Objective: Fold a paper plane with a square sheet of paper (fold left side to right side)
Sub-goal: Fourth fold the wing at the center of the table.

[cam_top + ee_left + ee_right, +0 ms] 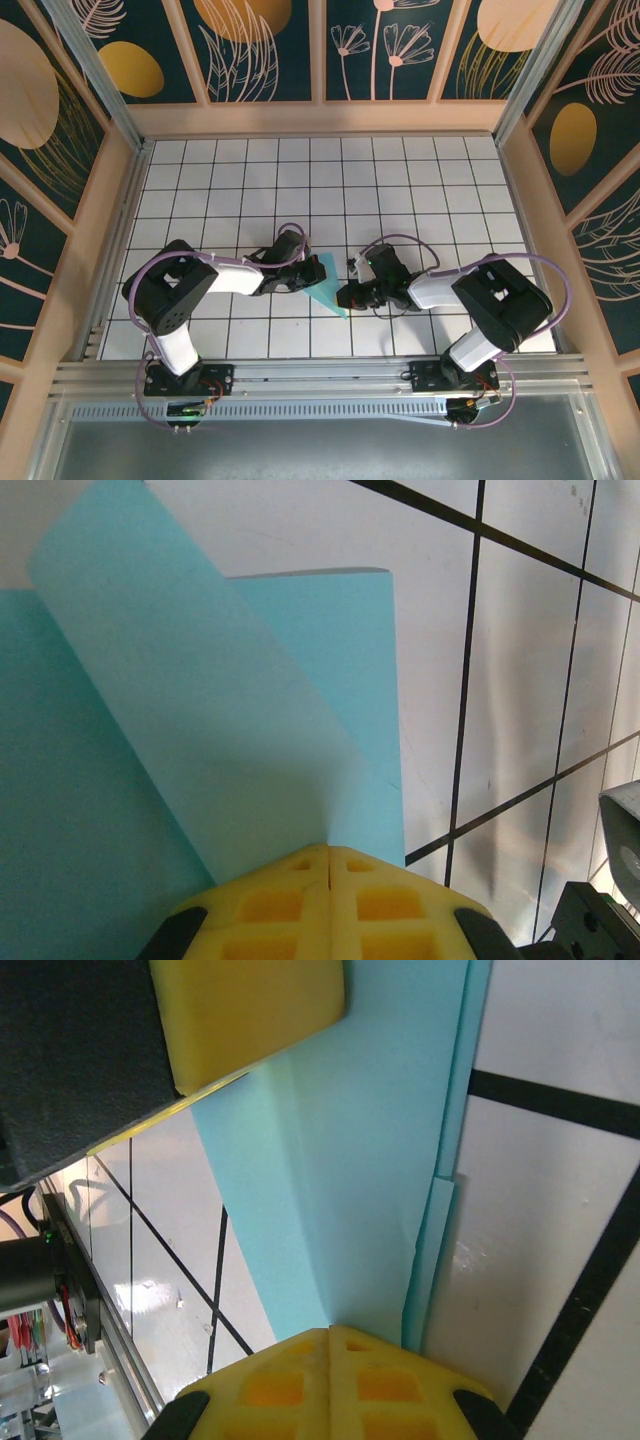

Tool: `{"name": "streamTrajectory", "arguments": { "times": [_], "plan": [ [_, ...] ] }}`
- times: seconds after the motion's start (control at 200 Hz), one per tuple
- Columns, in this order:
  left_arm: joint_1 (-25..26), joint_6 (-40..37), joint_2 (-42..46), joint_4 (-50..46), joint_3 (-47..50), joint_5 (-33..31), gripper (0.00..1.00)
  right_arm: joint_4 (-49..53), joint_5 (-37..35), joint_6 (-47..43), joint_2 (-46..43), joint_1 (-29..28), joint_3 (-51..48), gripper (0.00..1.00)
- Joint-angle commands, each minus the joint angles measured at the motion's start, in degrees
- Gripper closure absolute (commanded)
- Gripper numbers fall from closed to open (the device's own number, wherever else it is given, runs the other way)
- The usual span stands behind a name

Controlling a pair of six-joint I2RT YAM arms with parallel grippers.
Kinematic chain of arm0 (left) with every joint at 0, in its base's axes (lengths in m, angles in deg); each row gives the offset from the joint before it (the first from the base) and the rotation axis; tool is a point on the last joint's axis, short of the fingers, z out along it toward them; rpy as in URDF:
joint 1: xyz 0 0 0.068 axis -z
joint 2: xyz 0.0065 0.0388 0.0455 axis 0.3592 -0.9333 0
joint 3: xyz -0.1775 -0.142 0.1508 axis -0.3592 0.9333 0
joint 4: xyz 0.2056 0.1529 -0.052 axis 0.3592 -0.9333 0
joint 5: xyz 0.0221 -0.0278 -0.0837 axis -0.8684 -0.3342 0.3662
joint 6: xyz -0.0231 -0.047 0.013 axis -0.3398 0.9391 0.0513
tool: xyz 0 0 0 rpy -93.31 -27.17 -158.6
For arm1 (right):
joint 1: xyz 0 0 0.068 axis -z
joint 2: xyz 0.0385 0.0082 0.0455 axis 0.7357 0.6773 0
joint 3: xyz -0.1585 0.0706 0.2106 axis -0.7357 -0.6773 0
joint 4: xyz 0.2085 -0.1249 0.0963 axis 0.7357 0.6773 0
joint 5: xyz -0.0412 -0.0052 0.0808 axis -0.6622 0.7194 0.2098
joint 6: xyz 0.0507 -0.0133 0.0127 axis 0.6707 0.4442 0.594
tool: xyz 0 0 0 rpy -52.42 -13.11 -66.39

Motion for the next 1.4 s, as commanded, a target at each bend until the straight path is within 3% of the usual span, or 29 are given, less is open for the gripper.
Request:
{"name": "streamTrajectory", "arguments": {
  "times": [0.0, 0.34, 0.465, 0.621, 1.396],
  "plan": [
    [0.0, -1.8, -0.3, -2.9, -0.6, -1.9, 1.0, 10.0, -5.1, -1.3, 2.0, -1.0, -1.2, 1.0],
    [0.0, -2.8, 8.6, 7.0, 2.9, 3.2, 1.0, 19.7, -12.6, -1.9, 3.7, -1.7, 3.4, 1.0],
    [0.4, 0.4, 8.6, 14.0, 6.5, 5.7, 1.0, 20.5, -13.4, -1.6, 4.4, -1.8, 3.9, 1.0],
    [2.3, 1.0, 6.2, 16.1, 6.5, 6.2, 1.0, 20.9, -13.9, -1.5, 5.3, -2.2, 4.3, 1.0],
    [2.5, -0.1, -0.5, 14.8, 7.3, -1.5, 1.0, 25.9, -16.7, -3.9, 6.5, -3.4, 6.4, 1.0]
  ]
}}
